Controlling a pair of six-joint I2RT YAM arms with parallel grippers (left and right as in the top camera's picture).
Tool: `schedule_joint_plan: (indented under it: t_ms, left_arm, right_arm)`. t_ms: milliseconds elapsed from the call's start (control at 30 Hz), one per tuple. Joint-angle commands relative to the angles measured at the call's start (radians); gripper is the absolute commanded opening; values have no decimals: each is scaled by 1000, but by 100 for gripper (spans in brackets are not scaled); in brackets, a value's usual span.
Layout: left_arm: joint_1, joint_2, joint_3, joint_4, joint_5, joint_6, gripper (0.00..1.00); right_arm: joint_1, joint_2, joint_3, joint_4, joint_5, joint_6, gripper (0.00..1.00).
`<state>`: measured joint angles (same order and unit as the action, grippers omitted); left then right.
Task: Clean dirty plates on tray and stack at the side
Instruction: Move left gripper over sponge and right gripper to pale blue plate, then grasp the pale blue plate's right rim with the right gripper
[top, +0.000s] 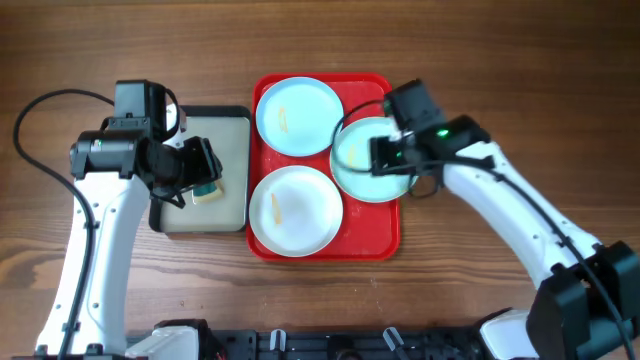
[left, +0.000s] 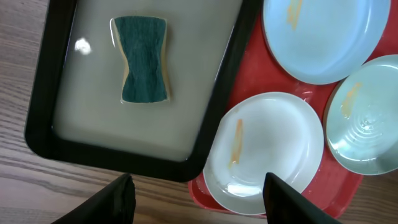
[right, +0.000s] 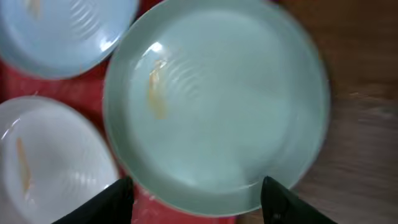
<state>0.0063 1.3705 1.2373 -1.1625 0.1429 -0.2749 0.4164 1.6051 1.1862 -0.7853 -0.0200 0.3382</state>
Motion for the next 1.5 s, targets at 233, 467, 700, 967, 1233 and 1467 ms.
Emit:
schedule_joint_plan:
  t_ms: [233, 467, 700, 967, 1233, 1467]
  left_arm:
    - [-4, 6, 6, 6, -13, 5, 63]
    - [-4, 6, 6, 5, -13, 5, 64]
    - [-4, 6, 6, 1, -13, 5, 63]
    - [-4, 6, 6, -2, -13, 5, 63]
    - [-4, 6, 6, -4, -14, 6, 65]
    - [-4, 6, 6, 60, -106, 6, 59]
  right_arm:
    - [-207, 129, -18, 139, 51, -37, 49]
    - [-207, 211, -18, 191, 20, -50, 28]
    - [-207, 211, -19, 98, 0, -50, 22]
    - [-206, 211, -30, 98, -11, -50, 14]
    - [-206, 211, -53, 124, -23, -51, 4]
    - [-206, 207, -51, 136, -35, -135, 4]
